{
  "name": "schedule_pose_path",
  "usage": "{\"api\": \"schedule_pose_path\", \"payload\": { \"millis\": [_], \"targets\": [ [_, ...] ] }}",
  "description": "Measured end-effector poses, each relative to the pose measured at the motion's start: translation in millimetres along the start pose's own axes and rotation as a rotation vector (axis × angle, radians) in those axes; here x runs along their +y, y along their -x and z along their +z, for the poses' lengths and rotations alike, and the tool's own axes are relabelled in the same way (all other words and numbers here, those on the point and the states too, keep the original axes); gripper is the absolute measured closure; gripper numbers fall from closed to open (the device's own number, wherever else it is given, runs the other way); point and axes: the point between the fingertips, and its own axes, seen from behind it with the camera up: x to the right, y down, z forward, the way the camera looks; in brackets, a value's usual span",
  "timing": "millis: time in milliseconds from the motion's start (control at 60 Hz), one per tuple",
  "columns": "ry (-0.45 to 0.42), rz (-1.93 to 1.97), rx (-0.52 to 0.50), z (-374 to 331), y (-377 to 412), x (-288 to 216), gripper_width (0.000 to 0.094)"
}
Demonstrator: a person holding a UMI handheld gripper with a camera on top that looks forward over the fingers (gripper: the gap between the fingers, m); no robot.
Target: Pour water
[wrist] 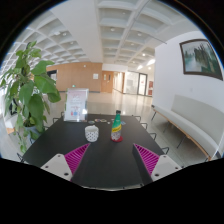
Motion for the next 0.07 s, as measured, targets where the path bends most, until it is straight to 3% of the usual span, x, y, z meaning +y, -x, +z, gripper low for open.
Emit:
{"api": "schedule_pose_path", "payload": {
  "millis": [67],
  "targets": [
    [-0.004,0.014,-0.005,-1.5,1.9,-0.7,0.0078]
  ]
}}
